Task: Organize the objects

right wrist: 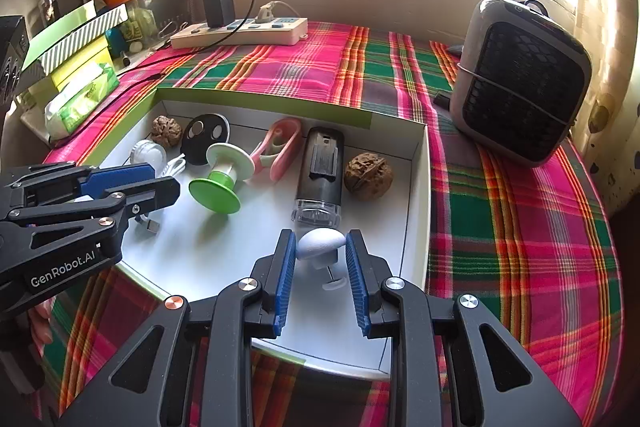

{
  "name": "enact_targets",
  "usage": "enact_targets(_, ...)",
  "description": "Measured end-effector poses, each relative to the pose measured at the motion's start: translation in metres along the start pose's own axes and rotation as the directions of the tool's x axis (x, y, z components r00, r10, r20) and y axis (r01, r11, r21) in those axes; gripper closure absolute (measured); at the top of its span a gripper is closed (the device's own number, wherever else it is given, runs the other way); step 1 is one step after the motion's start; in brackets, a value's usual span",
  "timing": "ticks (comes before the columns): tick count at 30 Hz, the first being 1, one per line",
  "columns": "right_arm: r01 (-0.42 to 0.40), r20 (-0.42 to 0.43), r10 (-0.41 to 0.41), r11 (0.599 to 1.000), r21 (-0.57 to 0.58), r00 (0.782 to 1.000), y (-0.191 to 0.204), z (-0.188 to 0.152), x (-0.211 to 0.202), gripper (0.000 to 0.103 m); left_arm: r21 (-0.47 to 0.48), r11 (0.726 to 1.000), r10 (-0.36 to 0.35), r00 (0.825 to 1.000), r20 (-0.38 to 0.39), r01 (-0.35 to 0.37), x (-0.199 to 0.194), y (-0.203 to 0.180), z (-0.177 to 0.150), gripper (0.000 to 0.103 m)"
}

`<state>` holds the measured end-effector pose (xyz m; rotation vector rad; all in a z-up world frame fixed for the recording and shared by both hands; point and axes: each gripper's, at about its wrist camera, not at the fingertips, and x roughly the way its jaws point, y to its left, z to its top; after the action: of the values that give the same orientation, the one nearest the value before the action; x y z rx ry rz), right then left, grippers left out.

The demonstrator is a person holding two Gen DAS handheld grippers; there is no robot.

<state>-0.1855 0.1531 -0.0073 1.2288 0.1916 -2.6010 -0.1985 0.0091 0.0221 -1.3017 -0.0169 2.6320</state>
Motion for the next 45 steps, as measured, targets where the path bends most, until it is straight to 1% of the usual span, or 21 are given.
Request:
enact_targets(2, 0.000, 0.001, 0.000, 1.000, 0.002, 1.000, -0.001, 0.000, -0.001, 0.076, 0.001, 1.000, -0.001, 1.000, 0.001, 0.001, -0.001, 0.000, 0.000, 0.075)
enact_targets(4, -0.003, 0.001, 0.003, 1.000, 0.003, 1.000, -0.001, -0.001, -0.002, 0.073, 0.000, 1.000, 0.001, 1.000, 0.004, -0.001, -0.002, 0.000, -0.001, 0.074)
enact_targets(6, -0.007, 0.006, 0.007, 1.000, 0.002, 1.000, 0.000, -0.001, -0.004, 0.065, -0.003, 1.000, 0.009, 1.000, 0.006, -0.009, -0.003, 0.000, -0.001, 0.073)
enact_targets(7, -0.007, 0.008, 0.007, 1.000, 0.001, 1.000, 0.000, -0.001, -0.004, 0.064, -0.003, 1.000, 0.009, 1.000, 0.006, -0.009, -0.003, 0.000, -0.001, 0.073)
enact_targets(13, -0.001, 0.012, 0.001, 1.000, 0.015, 1.000, 0.000, -0.002, -0.008, 0.064, 0.000, 1.000, 0.020, 1.000, 0.009, -0.020, -0.009, -0.001, -0.004, 0.073)
enact_targets(20, -0.001, 0.029, 0.000, 1.000, 0.029, 1.000, 0.002, -0.006, -0.020, 0.064, 0.011, 0.997, 0.076, 0.996, 0.052, -0.077, -0.024, -0.006, -0.012, 0.072)
enact_targets(23, 0.001, 0.041, -0.003, 1.000, 0.030, 0.999, 0.005, -0.009, -0.027, 0.064, 0.004, 0.997, 0.073, 0.996, 0.057, -0.073, -0.030, -0.005, -0.016, 0.072)
enact_targets(26, 0.001, 0.050, -0.003, 0.999, 0.035, 0.999, 0.007, -0.011, -0.032, 0.064, 0.007, 0.994, 0.105, 0.992, 0.077, -0.105, -0.038, -0.006, -0.021, 0.072)
enact_targets(29, 0.000, 0.057, -0.003, 0.999, 0.045, 0.998, 0.008, -0.016, -0.038, 0.064, -0.004, 0.995, 0.099, 0.991, 0.086, -0.099, -0.045, -0.006, -0.026, 0.072)
enact_targets(32, -0.004, 0.066, 0.001, 0.998, 0.057, 0.998, 0.011, -0.020, -0.045, 0.063, -0.008, 0.992, 0.129, 0.985, 0.111, -0.129, -0.055, -0.007, -0.034, 0.072)
enact_targets(34, -0.007, 0.076, 0.002, 0.998, 0.056, 0.997, 0.013, -0.022, -0.051, 0.062, -0.013, 0.990, 0.138, 0.984, 0.113, -0.137, -0.059, -0.008, -0.039, 0.072)
enact_targets(35, -0.006, 0.077, 0.002, 0.998, 0.057, 0.997, 0.014, -0.024, -0.053, 0.058, -0.016, 0.990, 0.138, 0.984, 0.115, -0.137, -0.061, -0.008, -0.042, 0.072)
enact_targets(36, -0.006, 0.079, 0.002, 0.998, 0.059, 0.997, 0.015, -0.026, -0.055, 0.057, -0.018, 0.990, 0.143, 0.983, 0.118, -0.142, -0.063, -0.008, -0.044, 0.072)
enact_targets(40, -0.014, 0.083, 0.008, 0.998, 0.064, 0.997, 0.020, -0.034, -0.061, 0.057, -0.027, 0.988, 0.155, 0.980, 0.122, -0.153, -0.071, -0.009, -0.055, 0.072)
enact_targets(45, -0.012, 0.059, 0.009, 0.998, 0.058, 0.998, 0.026, -0.047, -0.062, 0.057, -0.034, 0.987, 0.158, 0.983, 0.093, -0.155, -0.071, -0.010, -0.072, 0.071)
